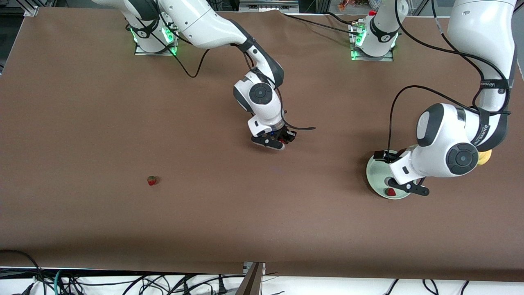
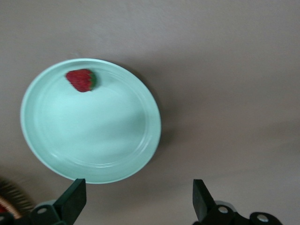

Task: Collect all strawberries into plate
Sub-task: 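Set the second strawberry mid-table with the right gripper and release, then grasp the last strawberry with the right gripper while the left grasps another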

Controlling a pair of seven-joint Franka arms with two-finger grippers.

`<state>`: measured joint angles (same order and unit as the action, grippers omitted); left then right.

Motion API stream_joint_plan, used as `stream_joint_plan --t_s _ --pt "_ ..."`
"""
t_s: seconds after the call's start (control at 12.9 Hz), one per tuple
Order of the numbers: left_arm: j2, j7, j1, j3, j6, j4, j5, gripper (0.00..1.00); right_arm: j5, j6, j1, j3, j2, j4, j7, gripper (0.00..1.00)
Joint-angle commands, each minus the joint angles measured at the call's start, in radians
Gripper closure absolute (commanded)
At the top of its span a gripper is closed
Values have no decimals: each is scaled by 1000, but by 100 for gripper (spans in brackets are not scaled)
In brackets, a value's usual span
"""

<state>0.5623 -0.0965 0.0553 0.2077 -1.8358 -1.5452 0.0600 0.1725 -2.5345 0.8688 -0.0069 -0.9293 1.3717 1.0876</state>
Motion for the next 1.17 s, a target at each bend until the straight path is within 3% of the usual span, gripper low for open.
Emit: stream_joint_plan --t_s 0.0,0.08,0.23,0.47,0.62,0.85,1.09 --pt "7 12 -35 13 7 -1 -28 0 -13 46 -10 -33 29 -34 5 19" --pt "10 38 -41 13 6 -1 -32 0 -16 110 -36 -35 53 -37 -3 14" --pt "14 54 -45 19 -9 -1 -34 0 -7 225 -112 -28 114 -46 -110 14" --pt "30 199 -110 39 -46 -4 -68 0 -7 428 -238 -33 194 -40 -445 14" --pt "47 399 -194 39 -95 -7 -68 0 -8 534 -292 -91 240 -2 -683 14" --pt "103 697 -332 38 -207 -15 -60 0 -4 485 -319 -243 253 99 -1063 14" --pt "126 969 -432 33 -253 -27 -42 0 -4 403 -437 -243 222 125 -1247 14"
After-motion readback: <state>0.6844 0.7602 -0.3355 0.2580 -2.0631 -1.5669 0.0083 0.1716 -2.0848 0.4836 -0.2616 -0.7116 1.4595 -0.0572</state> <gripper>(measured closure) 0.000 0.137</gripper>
